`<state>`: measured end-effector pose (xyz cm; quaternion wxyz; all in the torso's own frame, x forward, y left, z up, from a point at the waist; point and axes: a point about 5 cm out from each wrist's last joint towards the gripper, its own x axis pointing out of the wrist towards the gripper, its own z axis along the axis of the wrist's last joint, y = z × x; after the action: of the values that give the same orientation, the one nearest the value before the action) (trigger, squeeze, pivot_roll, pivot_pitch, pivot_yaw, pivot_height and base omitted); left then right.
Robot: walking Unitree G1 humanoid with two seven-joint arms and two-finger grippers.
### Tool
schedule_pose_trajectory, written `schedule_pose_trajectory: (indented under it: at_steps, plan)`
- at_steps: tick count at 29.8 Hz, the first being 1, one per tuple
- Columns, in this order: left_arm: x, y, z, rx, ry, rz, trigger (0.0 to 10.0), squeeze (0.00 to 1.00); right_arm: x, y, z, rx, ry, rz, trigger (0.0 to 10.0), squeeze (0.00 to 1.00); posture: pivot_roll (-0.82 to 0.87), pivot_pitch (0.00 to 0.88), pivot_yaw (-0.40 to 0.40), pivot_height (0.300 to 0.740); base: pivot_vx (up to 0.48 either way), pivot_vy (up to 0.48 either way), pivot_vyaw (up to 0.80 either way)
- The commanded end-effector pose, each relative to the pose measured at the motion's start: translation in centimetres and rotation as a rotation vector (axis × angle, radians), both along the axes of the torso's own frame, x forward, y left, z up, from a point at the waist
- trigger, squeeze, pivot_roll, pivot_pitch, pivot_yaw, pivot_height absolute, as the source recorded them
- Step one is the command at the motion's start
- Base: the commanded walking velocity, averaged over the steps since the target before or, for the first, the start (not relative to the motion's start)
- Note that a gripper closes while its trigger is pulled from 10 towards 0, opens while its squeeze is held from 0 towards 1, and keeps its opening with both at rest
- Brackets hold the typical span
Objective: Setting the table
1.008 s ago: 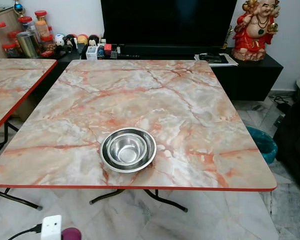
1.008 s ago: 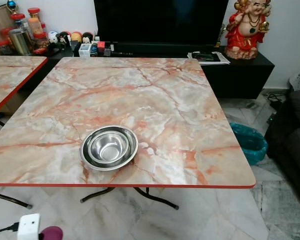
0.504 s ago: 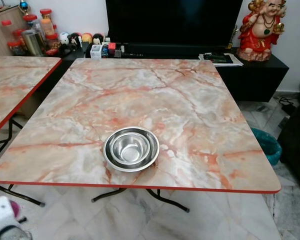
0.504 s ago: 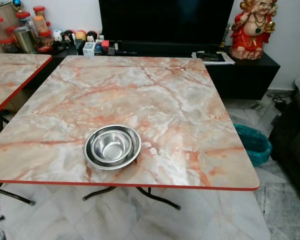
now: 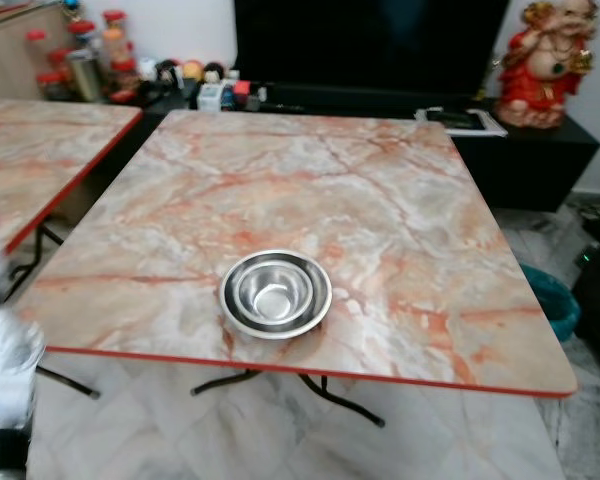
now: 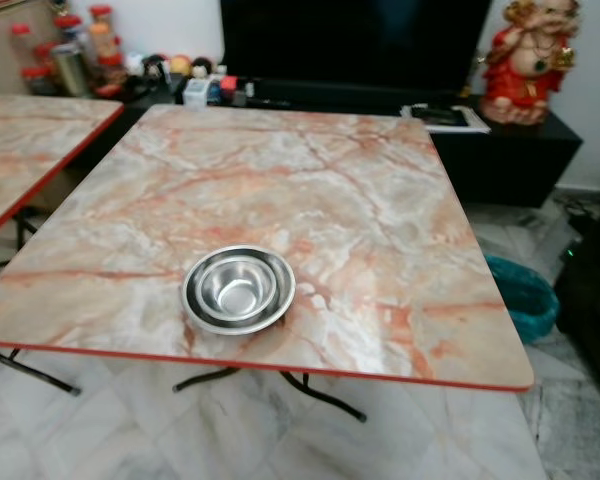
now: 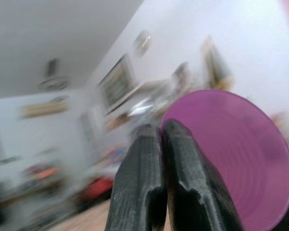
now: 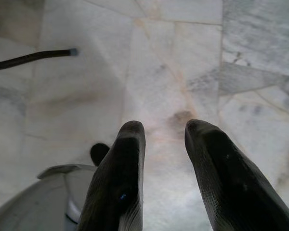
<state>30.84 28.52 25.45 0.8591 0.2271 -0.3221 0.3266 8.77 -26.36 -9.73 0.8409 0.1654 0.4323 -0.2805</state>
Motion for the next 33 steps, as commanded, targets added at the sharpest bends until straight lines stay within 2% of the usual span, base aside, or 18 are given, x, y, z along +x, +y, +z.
schedule_pose_trajectory:
  at_steps: [1, 2, 4, 5, 6, 8, 9, 10, 13, 15, 17, 19, 21, 25, 27, 28, 30, 33]
  plan:
    - [0.6, -1.0, -0.9, -0.023, 0.065, -0.071, 10.0, 0.0, -0.4, -0.1, -0.1, -0.003, 0.01, -0.007, 10.0, 0.0, 0.06, 0.064, -0.024, 0.74, 0.0, 0.0, 0.0]
    - [2.4, -4.0, -1.2, -0.148, 0.139, -0.31, 10.0, 0.0, -0.4, -0.1, 0.0, -0.004, 0.008, -0.008, 10.0, 0.0, 0.05, 0.06, -0.021, 0.74, 0.0, 0.0, 0.0]
    - [4.1, -7.7, -1.4, -0.284, 0.225, -0.59, 10.0, 0.0, -0.3, -0.1, 0.0, -0.005, 0.005, -0.011, 10.0, 0.0, 0.05, 0.06, -0.019, 0.74, 0.0, 0.0, 0.0]
    - [4.1, -7.7, -1.4, -0.284, 0.225, -0.59, 10.0, 0.0, -0.3, -0.1, 0.0, -0.005, 0.005, -0.011, 10.0, 0.0, 0.05, 0.06, -0.019, 0.74, 0.0, 0.0, 0.0]
    - [4.7, -9.5, -1.4, -0.353, 0.279, -0.702, 10.0, 0.0, -0.3, -0.1, 0.0, -0.005, 0.002, -0.013, 10.0, 0.0, 0.05, 0.058, -0.017, 0.74, 0.0, 0.0, 0.0]
    - [4.7, -9.5, -1.4, -0.353, 0.279, -0.702, 10.0, 0.0, -0.3, -0.1, 0.0, -0.005, 0.002, -0.013, 10.0, 0.0, 0.05, 0.058, -0.017, 0.74, 0.0, 0.0, 0.0]
    - [5.2, -10.7, -1.0, -0.448, 0.295, -0.756, 10.0, 0.0, -0.3, -0.1, 0.0, -0.004, 0.0, -0.015, 10.0, 0.0, 0.05, 0.055, -0.015, 0.74, 0.0, 0.0, 0.0]
    - [5.5, -11.1, -0.8, -0.523, 0.279, -0.785, 10.0, 0.0, -0.3, -0.1, 0.0, -0.004, 0.0, -0.017, 10.0, 0.0, 0.05, 0.055, -0.015, 0.74, 0.0, 0.0, 0.0]
    - [6.2, -11.4, -0.8, -0.698, 0.28, -0.798, 10.0, 0.0, -0.3, -0.1, 0.0, -0.004, 0.0, -0.017, 10.0, 0.0, 0.04, 0.055, -0.013, 0.74, 0.0, 0.0, 0.0]
    - [6.4, -11.4, -1.0, -0.724, 0.3, -0.802, 10.0, 0.0, -0.3, -0.1, 0.0, -0.004, 0.0, -0.017, 10.0, 0.0, 0.04, 0.055, -0.013, 0.74, 0.0, 0.0, 0.0]
    - [6.9, -11.0, -1.3, -0.827, 0.336, -0.753, 10.0, 0.0, -0.4, -0.1, 0.0, -0.004, 0.001, -0.016, 10.0, 0.0, 0.04, 0.056, -0.012, 0.74, 0.0, 0.0, 0.0]
    - [7.1, -10.6, -1.5, -0.848, 0.372, -0.712, 10.0, 0.0, -0.4, -0.1, 0.0, -0.004, 0.001, -0.016, 10.0, 0.0, 0.04, 0.056, -0.011, 0.74, 0.0, 0.0, 0.0]
    - [7.2, -10.0, -1.8, -0.916, 0.442, -0.653, 10.0, 0.0, -0.4, 0.0, -0.1, -0.003, 0.003, -0.017, 10.0, 0.0, 0.04, 0.053, -0.01, 0.74, 0.0, 0.0, 0.0]
    - [7.3, -9.6, -1.8, -0.926, 0.459, -0.621, 10.0, 0.0, -0.4, 0.0, -0.1, -0.003, 0.003, -0.017, 10.0, 0.0, 0.04, 0.053, -0.01, 0.74, 0.0, 0.0, 0.0]
    - [7.7, -9.2, -2.3, -0.916, 0.556, -0.565, 10.0, 0.0, -0.5, 0.0, -0.1, 0.0, 0.004, -0.017, 10.0, 0.0, 0.04, 0.044, 0.0, 0.74, 0.0, 0.0, 0.0]
    - [7.7, -9.2, -2.3, -0.916, 0.556, -0.565, 10.0, 0.0, -0.5, 0.0, -0.1, 0.0, 0.004, -0.017, 10.0, 0.0, 0.04, 0.044, 0.0, 0.74, 0.0, 0.0, 0.0]
    - [8.1, -9.7, -3.4, -0.965, 0.65, -0.578, 10.0, 0.0, -0.5, 0.1, -0.1, 0.001, 0.005, -0.019, 10.0, 0.0, 0.04, 0.041, 0.004, 0.74, 0.0, 0.0, 0.0]
    - [8.2, -10.3, -3.7, -0.945, 0.697, -0.589, 10.0, 0.0, -0.5, 0.1, -0.1, 0.002, 0.005, -0.02, 10.0, 0.0, 0.04, 0.04, 0.006, 0.74, 0.0, 0.0, 0.0]
